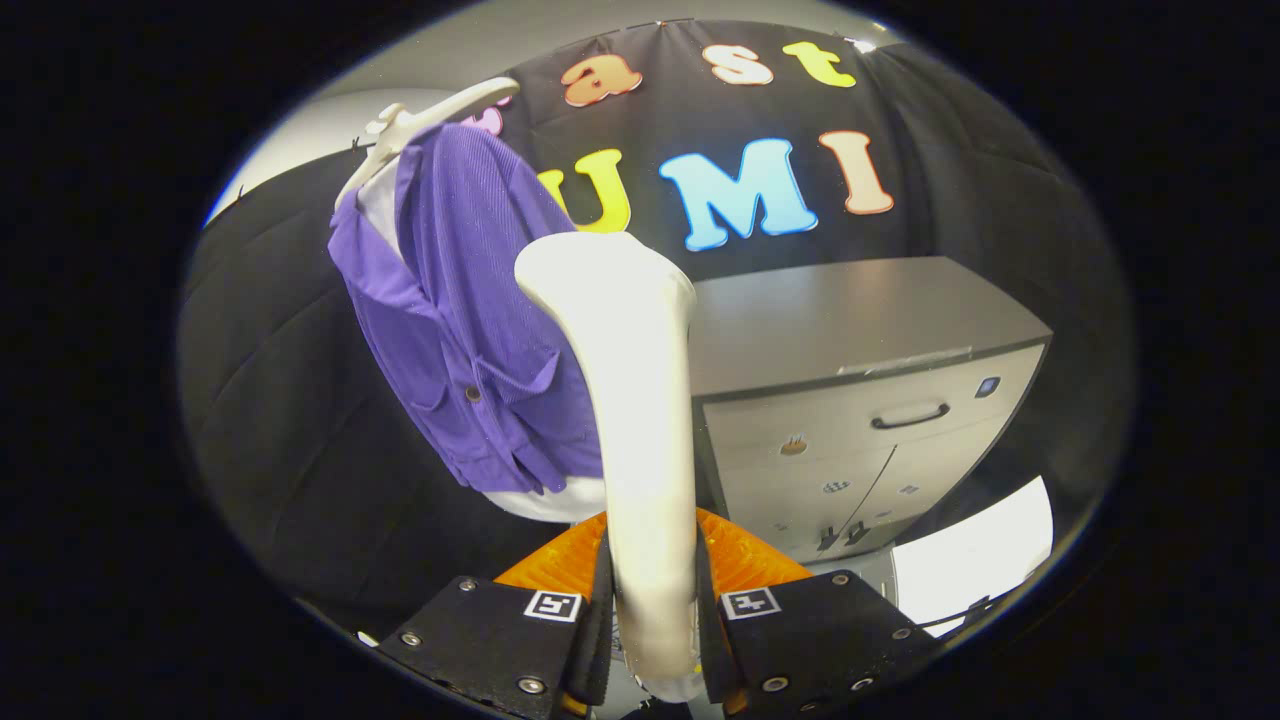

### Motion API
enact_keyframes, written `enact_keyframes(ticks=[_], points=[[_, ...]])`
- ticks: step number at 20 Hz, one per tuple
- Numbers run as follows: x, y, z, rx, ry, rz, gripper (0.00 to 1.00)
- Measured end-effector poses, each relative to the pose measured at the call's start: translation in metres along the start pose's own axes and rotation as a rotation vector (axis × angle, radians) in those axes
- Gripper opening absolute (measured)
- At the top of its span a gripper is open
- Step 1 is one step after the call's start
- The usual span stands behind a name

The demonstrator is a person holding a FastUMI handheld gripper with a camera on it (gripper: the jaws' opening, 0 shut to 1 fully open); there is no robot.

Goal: Iron the clothes twice with a garment steamer, once on the left side and once on the right side.

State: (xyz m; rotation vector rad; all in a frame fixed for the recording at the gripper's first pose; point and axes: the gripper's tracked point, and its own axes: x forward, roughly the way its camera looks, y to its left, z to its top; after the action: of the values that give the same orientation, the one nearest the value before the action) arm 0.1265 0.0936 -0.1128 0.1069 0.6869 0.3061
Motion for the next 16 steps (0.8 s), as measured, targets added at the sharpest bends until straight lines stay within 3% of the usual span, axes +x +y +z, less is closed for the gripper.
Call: enact_keyframes(ticks=[4, 7, 16], points=[[-0.039, 0.0, 0.054, -0.009, -0.236, 0.026, 0.36], [-0.048, 0.007, 0.064, -0.038, -0.314, 0.019, 0.36], [-0.061, 0.043, 0.09, -0.188, -0.608, -0.191, 0.37]])
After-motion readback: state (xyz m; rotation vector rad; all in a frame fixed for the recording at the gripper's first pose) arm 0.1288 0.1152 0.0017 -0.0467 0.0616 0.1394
